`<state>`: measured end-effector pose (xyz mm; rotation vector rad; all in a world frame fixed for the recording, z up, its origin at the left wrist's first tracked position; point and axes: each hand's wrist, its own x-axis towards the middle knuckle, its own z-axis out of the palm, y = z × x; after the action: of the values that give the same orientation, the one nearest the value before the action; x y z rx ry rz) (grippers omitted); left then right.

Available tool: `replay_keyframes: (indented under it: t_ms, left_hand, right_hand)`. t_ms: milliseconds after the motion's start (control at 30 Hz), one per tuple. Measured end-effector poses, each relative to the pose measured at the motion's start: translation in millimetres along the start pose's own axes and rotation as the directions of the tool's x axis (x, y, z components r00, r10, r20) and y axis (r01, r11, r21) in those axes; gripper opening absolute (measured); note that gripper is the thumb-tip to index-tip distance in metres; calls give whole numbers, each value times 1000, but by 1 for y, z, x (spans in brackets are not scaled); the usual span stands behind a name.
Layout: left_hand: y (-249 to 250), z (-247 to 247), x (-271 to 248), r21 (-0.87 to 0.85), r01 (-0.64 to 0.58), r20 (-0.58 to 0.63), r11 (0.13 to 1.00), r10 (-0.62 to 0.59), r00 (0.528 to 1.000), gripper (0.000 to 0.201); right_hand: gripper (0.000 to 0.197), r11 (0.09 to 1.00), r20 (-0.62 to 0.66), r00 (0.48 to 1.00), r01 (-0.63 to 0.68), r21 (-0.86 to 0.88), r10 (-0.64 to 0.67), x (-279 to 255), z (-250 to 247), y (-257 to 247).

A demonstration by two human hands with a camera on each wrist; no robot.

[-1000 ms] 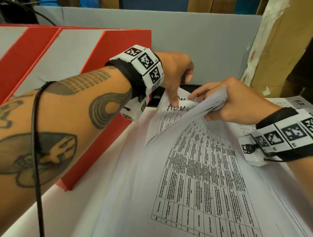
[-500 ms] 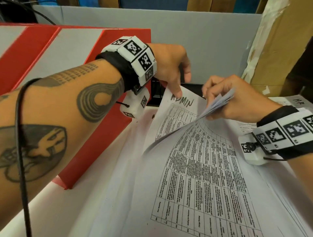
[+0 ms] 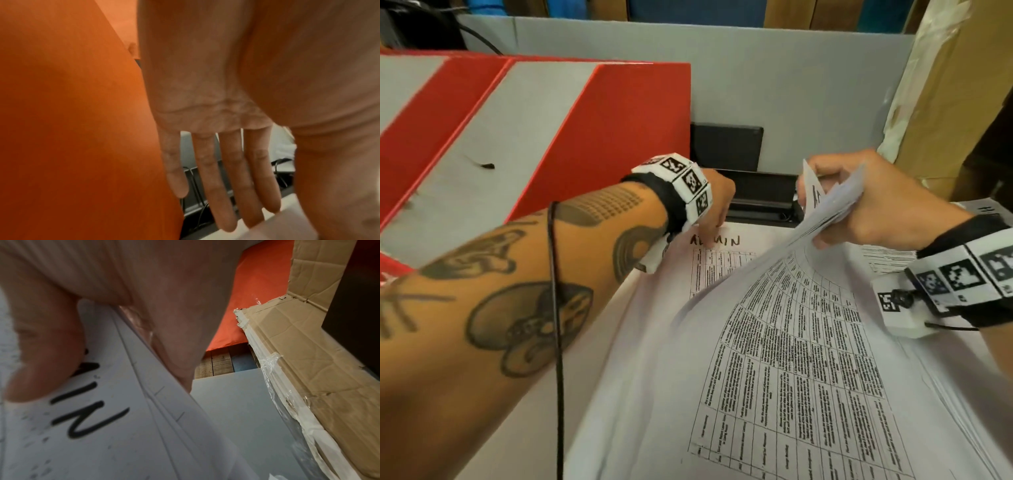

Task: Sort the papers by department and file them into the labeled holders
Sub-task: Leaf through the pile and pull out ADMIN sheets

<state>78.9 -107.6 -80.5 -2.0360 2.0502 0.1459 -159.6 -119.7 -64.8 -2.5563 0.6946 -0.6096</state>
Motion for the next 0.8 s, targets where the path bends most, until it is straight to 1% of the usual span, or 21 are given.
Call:
replay_keyframes:
  t_ms: [100, 200, 267, 333, 533, 667, 733, 800]
  left_hand:
    - [-2, 7, 5, 10, 25, -89, 1000, -24, 996, 32]
    - [-7, 10, 7, -14, 37, -107, 999, -38, 994, 21]
    - [-9, 10, 6, -33, 26, -120, 999, -29, 992, 19]
    - [-10, 8, 5, -40, 4, -126, 999, -9, 992, 20]
    - [-10, -5, 0, -9, -38, -150, 999, 37, 988, 24]
    - [-9, -13, -2, -65, -53, -192, 997, 40, 981, 23]
    - [-9, -16, -4, -105, -66, -186, 992, 46, 982, 23]
    - [-9, -20, -7, -133, -66, -157, 989, 45, 987, 30]
  right_hand:
    - [46, 1000, 23, 1000, 2, -15, -2, -1, -1, -4]
    - [46, 1000, 36, 999, 3, -15, -3, -1, -2, -5]
    - [48, 1000, 35, 999, 4, -11, -3, -1, -1, -5]
    - [50, 1000, 34, 999, 14, -1, -14, -2, -1, -6]
    - [68, 998, 67, 997, 46, 31, -48, -2, 4, -9]
    - [67, 997, 70, 996, 51, 56, -55, -3, 2, -11]
    - [65, 997, 74, 996, 49, 54, -53, -3, 1, -12]
    - [65, 998, 73, 996, 43, 51, -47, -4, -1, -12]
